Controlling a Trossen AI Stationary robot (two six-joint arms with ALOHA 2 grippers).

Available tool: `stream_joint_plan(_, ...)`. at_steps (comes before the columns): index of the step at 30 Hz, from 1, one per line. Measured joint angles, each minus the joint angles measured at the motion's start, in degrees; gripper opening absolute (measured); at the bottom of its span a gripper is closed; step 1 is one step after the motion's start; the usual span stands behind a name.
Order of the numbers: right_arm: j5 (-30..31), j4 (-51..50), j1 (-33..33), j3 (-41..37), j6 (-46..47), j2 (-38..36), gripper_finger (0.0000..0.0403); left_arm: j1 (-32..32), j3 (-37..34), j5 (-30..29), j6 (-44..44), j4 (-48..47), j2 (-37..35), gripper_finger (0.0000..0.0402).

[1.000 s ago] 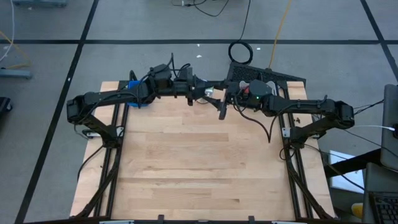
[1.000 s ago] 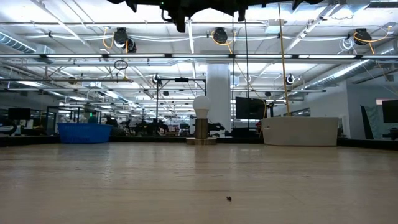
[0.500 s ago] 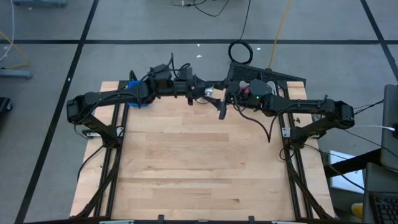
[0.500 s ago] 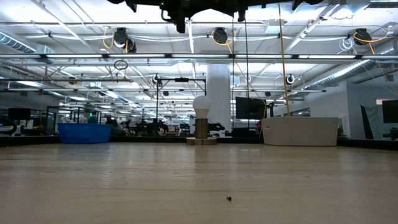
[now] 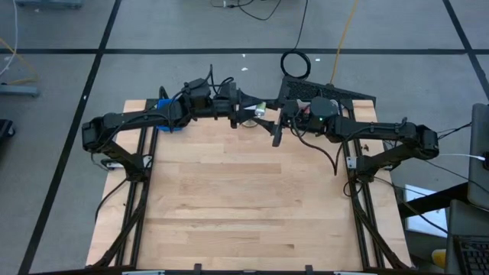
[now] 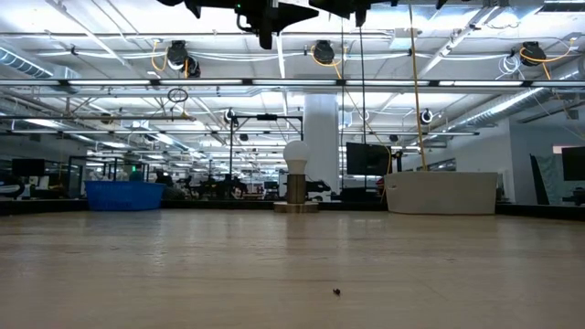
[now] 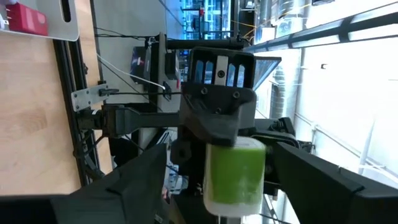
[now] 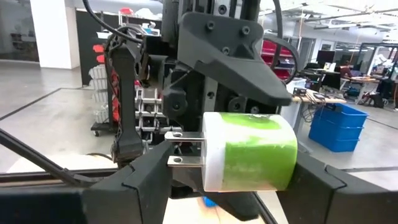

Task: Pick & Place Office items
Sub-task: Put the green charger adapter into the gray bin

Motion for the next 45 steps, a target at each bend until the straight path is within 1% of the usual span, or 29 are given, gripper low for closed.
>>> stream_joint_plan(7,0.51,-5.91,-0.65,-0.02,-0.33,-2.53,0.0227,0.04,0.00,0.97,0.94,1.01,0.00,0.0314)
stream_joint_plan(15,1.80,-11.33,-1.30,-0.02,-0.66,-5.25,0.0227,0.04,0.02,1.06,1.38,4.14,0.00,0.0307)
stream_joint_plan(17,3.03,-13.05,-1.65,-0.02,-0.66,-6.18,0.0227,-0.06,0.02,1.06,1.51,5.34,0.00,0.0306)
stream_joint_plan(22,4.62,-20.15,-3.54,-0.02,-0.07,-8.48,0.0227,-0.79,0.02,1.11,4.28,6.74,0.00,0.0314)
stream_joint_plan(27,4.52,-29.03,-6.88,-0.02,2.14,-9.94,0.0227,-1.09,0.02,1.28,7.42,8.76,-0.02,0.0318)
stream_joint_plan(33,4.46,-36.87,-11.28,-0.02,3.56,-10.31,0.0227,-1.98,0.02,2.59,9.21,8.63,-0.02,0.0309)
stream_joint_plan(39,4.49,-44.73,-16.64,-0.02,5.84,-10.31,0.0227,-3.53,0.02,2.58,11.38,8.65,-0.02,0.0301)
stream_joint_plan(45,4.47,-51.22,-22.47,-0.02,5.85,-10.31,0.0227,-4.91,0.02,2.57,12.96,11.17,-0.02,0.0309)
